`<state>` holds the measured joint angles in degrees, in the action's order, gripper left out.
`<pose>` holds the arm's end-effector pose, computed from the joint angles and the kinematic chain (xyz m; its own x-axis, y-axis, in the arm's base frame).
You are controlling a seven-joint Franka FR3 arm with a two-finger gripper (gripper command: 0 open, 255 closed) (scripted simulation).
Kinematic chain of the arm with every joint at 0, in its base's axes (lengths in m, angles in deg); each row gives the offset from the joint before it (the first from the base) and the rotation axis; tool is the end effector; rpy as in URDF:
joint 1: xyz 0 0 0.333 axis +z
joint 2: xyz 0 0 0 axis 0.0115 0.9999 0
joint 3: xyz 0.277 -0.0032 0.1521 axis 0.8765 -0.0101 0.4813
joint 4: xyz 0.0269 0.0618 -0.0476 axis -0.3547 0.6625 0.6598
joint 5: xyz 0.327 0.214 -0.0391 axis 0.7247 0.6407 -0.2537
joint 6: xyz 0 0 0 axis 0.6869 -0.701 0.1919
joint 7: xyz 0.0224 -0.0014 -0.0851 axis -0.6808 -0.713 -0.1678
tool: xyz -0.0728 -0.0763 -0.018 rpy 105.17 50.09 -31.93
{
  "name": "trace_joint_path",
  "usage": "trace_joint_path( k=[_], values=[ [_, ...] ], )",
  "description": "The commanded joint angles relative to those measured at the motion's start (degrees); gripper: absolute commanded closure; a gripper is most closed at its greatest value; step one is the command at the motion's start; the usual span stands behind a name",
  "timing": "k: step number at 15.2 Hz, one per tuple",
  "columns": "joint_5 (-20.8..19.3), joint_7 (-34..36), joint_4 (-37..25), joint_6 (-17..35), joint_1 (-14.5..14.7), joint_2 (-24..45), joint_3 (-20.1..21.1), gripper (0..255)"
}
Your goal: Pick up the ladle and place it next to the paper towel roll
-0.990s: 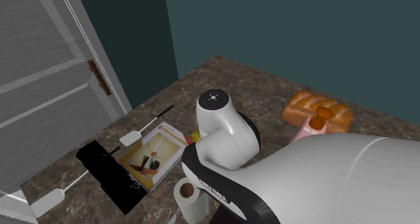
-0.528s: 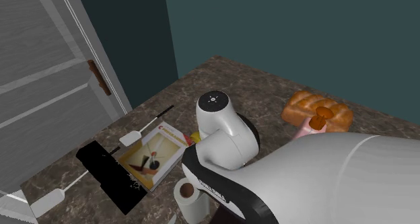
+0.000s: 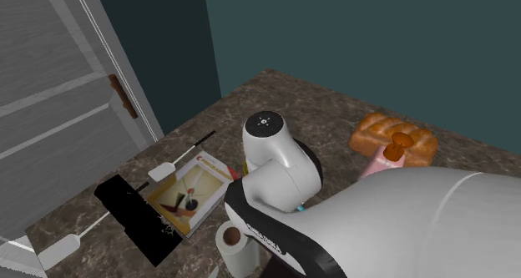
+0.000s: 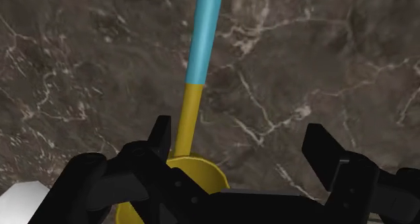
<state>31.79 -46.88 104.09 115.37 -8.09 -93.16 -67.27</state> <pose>0.3150 -0.1474 0.3496 0.9789 0.1876 0.0817 0.1730 -0.9721 0.1586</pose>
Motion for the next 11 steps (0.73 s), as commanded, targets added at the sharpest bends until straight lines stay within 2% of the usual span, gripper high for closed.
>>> trace_joint_path(
  k=[1,3,11],
  values=[
    [0.90,-0.36,-1.08,-4.43,0.32,-3.27,0.74,0],
    [1.94,-0.68,-2.55,-9.26,0.69,-6.60,1.71,0],
    [1.96,-0.69,-2.55,-9.26,0.68,-6.60,1.72,0]
  ],
)
